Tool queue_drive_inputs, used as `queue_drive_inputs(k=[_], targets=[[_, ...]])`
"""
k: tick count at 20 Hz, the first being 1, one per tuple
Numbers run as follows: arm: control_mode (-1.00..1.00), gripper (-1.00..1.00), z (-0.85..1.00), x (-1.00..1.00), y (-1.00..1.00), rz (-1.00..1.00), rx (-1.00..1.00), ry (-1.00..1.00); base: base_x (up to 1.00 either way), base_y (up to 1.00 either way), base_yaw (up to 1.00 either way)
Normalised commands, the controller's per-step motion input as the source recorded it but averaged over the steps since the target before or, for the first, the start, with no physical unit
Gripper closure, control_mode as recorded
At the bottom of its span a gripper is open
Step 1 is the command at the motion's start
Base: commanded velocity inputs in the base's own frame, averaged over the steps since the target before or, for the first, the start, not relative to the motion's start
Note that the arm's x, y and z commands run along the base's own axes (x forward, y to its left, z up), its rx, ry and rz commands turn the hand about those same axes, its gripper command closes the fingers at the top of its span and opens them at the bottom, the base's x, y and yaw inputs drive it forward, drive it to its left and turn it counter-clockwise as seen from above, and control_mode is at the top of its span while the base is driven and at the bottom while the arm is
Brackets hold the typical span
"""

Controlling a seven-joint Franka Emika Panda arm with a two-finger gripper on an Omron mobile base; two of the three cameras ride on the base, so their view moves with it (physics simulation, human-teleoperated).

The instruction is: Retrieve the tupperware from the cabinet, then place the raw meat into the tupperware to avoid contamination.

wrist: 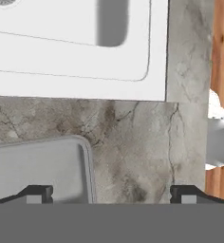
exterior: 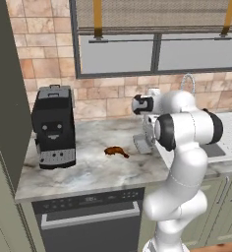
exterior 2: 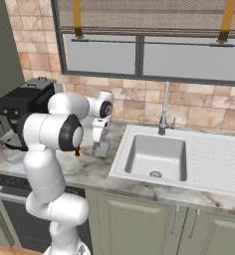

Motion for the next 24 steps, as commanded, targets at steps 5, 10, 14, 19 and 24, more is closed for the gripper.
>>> queue_drive_inputs(k=[5,10,14,19,24], targets=[[-1.0,-1.0,0.1,-0.01,0.35,-0.31,0.02,-0.07,0.0,0.0,0.0],[-1.0,-1.0,0.0,0.09,0.54,-0.25,-0.05,0.01,0.0,0.0,0.0],[-1.0,-1.0,0.03,0.12,0.47,-0.26,-0.08,0.02,0.0,0.0,0.0],[-1.0,-1.0,0.03,0.27,0.51,-0.21,-0.18,-0.03,0.0,0.0,0.0],[-1.0,-1.0,-0.29,0.06,0.45,-0.1,-0.17,-0.06,0.0,0.0,0.0]])
